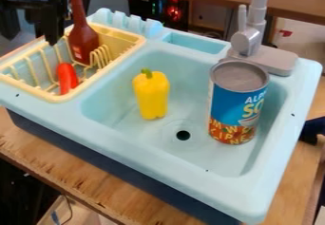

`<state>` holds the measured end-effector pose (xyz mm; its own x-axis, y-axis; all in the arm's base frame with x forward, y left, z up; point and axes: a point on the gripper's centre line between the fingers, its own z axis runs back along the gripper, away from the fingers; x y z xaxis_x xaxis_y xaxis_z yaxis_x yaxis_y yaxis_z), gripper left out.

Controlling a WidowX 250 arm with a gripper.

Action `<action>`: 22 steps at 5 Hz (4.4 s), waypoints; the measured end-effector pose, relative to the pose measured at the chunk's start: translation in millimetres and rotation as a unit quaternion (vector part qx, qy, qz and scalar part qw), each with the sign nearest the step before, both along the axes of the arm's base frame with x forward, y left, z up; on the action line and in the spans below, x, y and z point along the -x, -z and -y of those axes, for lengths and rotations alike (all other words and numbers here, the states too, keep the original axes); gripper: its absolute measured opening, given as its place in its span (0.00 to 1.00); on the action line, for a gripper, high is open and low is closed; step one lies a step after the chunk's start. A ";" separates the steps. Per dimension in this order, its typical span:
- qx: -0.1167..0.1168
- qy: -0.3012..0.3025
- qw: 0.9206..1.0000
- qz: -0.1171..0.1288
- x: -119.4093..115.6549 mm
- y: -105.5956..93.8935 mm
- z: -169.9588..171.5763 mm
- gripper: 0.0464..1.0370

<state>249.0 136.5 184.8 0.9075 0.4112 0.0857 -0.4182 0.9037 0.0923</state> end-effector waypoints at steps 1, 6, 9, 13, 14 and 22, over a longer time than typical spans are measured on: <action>0.013 -0.004 1.000 -0.009 -8.4 20.0 -1.3 0.97; 0.063 -0.131 0.989 0.000 -21.8 69.3 9.2 0.97; 0.076 -0.132 0.988 0.007 -28.9 82.9 19.1 0.63; 0.068 -0.089 0.992 0.059 -32.5 24.1 37.8 0.49; 0.070 -0.082 0.990 0.088 -29.9 6.7 41.8 0.49; 0.158 -0.340 0.919 0.121 4.1 13.6 218.0 0.50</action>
